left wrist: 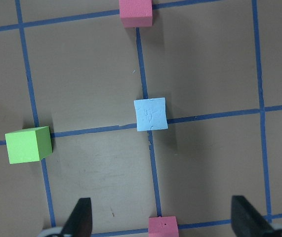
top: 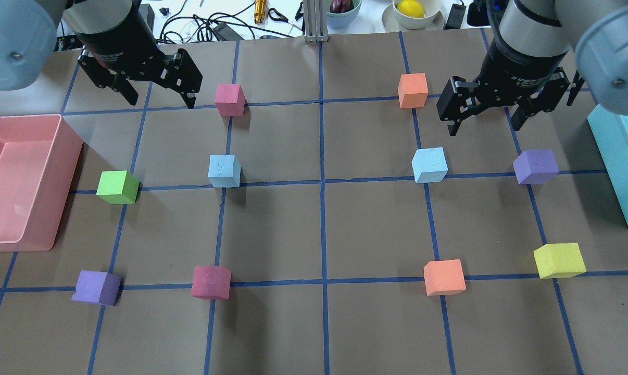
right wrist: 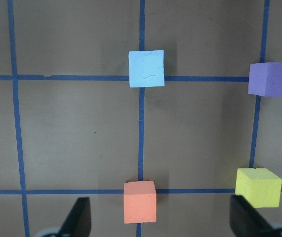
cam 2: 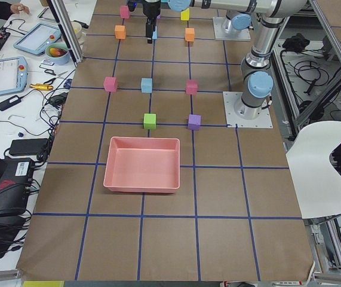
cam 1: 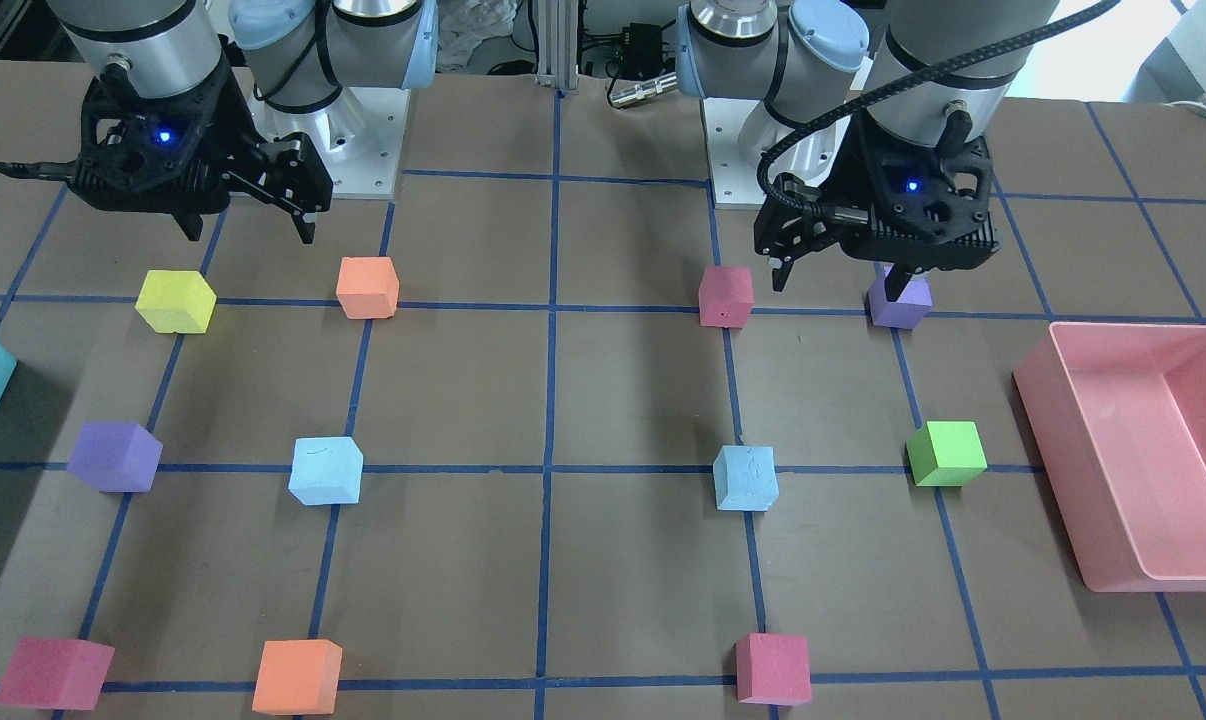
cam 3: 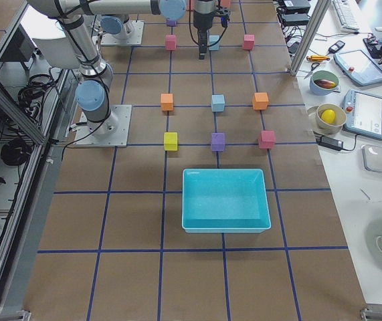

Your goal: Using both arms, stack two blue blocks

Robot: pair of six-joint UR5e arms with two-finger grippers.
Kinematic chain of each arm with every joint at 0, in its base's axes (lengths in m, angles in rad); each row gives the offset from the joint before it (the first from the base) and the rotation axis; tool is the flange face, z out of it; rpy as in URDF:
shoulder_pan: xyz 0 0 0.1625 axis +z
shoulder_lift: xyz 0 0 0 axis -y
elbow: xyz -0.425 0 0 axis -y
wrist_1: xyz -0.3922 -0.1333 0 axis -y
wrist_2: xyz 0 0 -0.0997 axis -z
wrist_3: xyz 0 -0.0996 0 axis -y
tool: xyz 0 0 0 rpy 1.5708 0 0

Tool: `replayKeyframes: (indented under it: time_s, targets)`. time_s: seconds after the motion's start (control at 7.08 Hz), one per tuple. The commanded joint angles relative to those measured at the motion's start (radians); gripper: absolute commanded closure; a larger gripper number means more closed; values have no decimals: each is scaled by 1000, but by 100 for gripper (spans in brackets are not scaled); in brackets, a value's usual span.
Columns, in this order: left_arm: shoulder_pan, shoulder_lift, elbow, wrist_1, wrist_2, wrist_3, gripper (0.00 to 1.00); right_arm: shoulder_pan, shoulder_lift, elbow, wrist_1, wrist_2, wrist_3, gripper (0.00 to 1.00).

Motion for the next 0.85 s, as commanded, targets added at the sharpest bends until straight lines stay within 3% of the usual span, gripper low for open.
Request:
replayKeyframes:
  time_s: [0.0,0.57,0.71]
  targets:
    - [-4,9,-18,0,-8,-5,0,0,0,1,2,0,0,0]
    - [7,-8,-73,0,1,3,0,2,0,5,3,-3,0,0]
    - [5,-34,-119,80,-5,-14,0,5,4,6,2,-3,-1,0]
